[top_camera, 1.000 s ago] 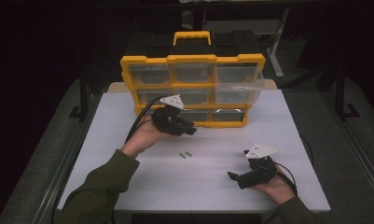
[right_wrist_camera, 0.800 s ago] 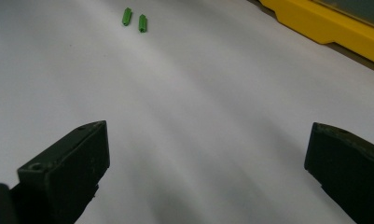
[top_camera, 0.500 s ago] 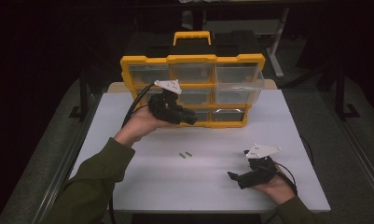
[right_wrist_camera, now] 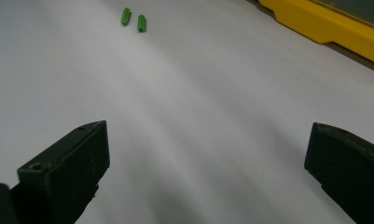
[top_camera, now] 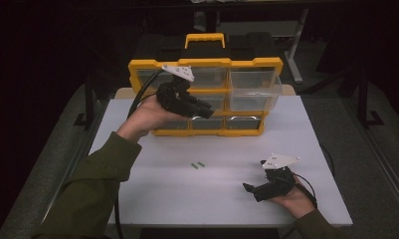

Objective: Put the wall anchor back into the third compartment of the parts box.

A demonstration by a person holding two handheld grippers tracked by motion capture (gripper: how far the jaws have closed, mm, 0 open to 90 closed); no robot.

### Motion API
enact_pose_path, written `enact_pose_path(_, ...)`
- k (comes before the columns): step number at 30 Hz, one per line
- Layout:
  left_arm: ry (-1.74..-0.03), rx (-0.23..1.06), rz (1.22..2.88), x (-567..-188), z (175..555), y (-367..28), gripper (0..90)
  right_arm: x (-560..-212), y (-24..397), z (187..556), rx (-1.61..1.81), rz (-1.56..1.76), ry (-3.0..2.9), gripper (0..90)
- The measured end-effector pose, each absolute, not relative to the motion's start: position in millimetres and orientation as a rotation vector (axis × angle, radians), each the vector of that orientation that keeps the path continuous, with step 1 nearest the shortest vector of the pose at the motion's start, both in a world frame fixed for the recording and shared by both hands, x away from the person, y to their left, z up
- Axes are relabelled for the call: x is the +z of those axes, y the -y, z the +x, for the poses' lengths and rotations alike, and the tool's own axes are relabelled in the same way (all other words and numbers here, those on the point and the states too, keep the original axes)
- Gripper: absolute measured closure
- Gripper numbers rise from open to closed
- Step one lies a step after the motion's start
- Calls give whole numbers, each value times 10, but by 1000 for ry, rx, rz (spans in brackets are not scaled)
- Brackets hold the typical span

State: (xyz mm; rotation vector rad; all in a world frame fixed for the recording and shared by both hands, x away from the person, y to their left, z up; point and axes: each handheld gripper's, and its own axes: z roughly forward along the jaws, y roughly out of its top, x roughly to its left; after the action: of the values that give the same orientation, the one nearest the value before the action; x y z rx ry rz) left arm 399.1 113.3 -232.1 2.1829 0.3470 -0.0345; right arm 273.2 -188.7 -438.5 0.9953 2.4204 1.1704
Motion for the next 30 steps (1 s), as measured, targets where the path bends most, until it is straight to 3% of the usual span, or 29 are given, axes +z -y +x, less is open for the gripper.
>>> enact_pose_path(20,-290,-23,2168,-1686,4151,-952,685,-4386,1884,2729,1168,997,-2424,0)
enact_pose_path(30,-286,-8,2178,-1571,4242,-730,685,-4380,1890,2723,1178,999,-2424,0)
